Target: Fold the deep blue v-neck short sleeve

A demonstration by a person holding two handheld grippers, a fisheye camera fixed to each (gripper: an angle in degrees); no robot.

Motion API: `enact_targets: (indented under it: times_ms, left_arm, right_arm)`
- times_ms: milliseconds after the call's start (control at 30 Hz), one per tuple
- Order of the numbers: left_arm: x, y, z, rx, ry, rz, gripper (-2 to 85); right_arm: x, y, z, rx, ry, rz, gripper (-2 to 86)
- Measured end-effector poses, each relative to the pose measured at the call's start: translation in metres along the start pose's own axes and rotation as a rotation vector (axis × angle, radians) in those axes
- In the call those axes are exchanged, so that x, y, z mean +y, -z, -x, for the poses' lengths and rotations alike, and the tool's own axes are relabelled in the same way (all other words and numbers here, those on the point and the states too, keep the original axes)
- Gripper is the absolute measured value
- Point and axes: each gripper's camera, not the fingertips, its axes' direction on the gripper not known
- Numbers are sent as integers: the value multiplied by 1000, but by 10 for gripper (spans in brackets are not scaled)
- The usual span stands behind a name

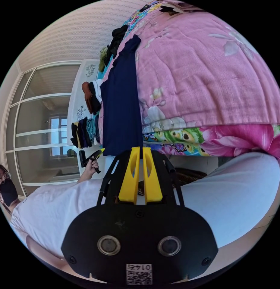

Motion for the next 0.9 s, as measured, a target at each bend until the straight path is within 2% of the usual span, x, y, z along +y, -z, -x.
enact_targets:
  times_ms: [200, 367, 500, 700, 900]
  left_arm:
    - [-9, -14, -17, -117, -60, 52, -1]
    - [-21, -25, -25, -127, -15, 41, 2]
    - [-24, -19, -38, -209, -41, 3, -2]
    - [-22, -2, -51, -145, -25, -94, 28]
    - [-35, 5, -85, -98, -146, -198, 37]
  right_arm:
    - [-7, -34, 1, 110, 1, 95, 7]
    - [-14, -56, -8, 112, -78, 79, 12]
    - [-14, -59, -5, 122, -82, 59, 19]
    - [-7, -54, 9, 166, -33, 18, 42]
    - [2, -44, 42, 262, 104, -80, 62]
